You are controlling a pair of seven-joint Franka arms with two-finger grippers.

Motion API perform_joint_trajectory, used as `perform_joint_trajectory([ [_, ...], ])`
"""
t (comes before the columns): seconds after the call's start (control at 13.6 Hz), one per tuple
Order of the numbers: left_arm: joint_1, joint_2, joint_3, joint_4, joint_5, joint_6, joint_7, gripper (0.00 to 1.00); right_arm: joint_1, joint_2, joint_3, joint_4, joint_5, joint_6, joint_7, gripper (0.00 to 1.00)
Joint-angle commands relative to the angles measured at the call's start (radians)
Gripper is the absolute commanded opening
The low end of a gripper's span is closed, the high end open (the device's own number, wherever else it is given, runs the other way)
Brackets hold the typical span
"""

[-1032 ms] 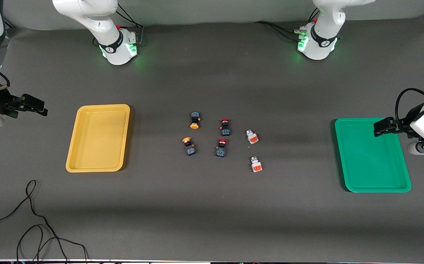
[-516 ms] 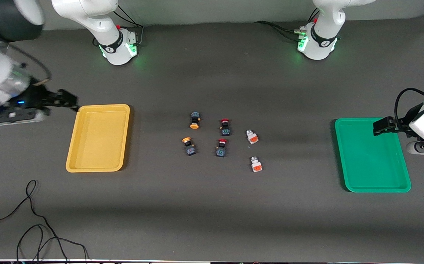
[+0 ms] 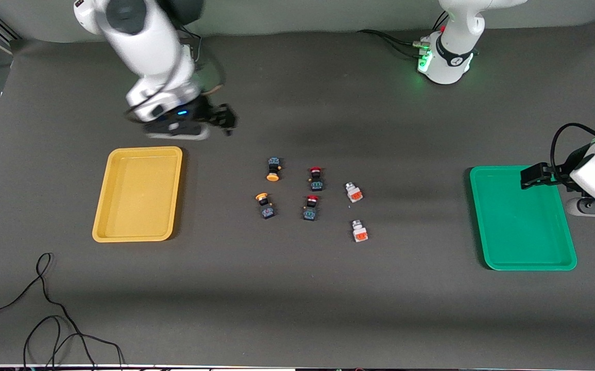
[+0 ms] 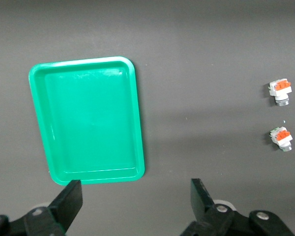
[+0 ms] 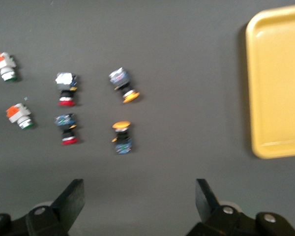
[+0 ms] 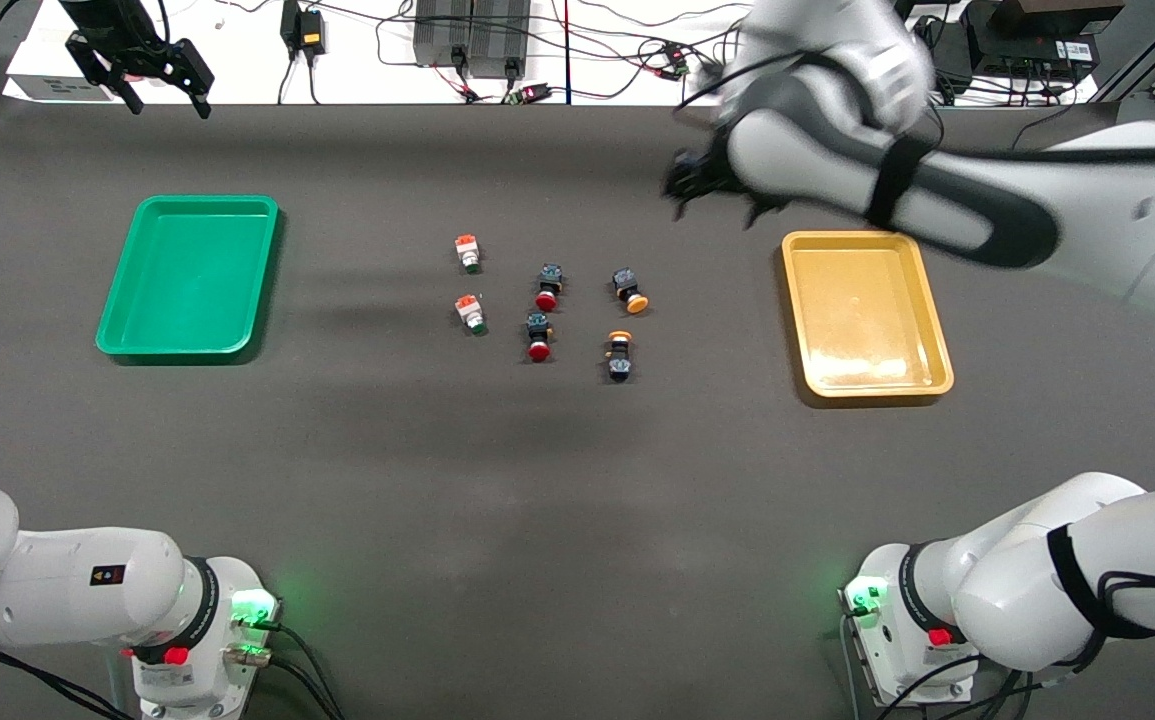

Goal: Place green and yellow buttons in trays
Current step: 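Move the right gripper to a yellow button while the left gripper reaches a white button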

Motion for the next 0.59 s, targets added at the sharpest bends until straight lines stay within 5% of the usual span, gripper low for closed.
perform_joint_trajectory([
  [0.0,-0.064,0.006,-0.004,0.009,-0.007,-0.015,-0.116,0.93,0.092,0.046,-0.014,0.012,-0.018,0.034,0.108,1.0],
  [0.52,-0.273,0.209,-0.002,0.102,-0.099,0.053,-0.431,0.91,0.137,0.234,-0.014,-0.045,-0.075,0.248,0.112,1.0],
])
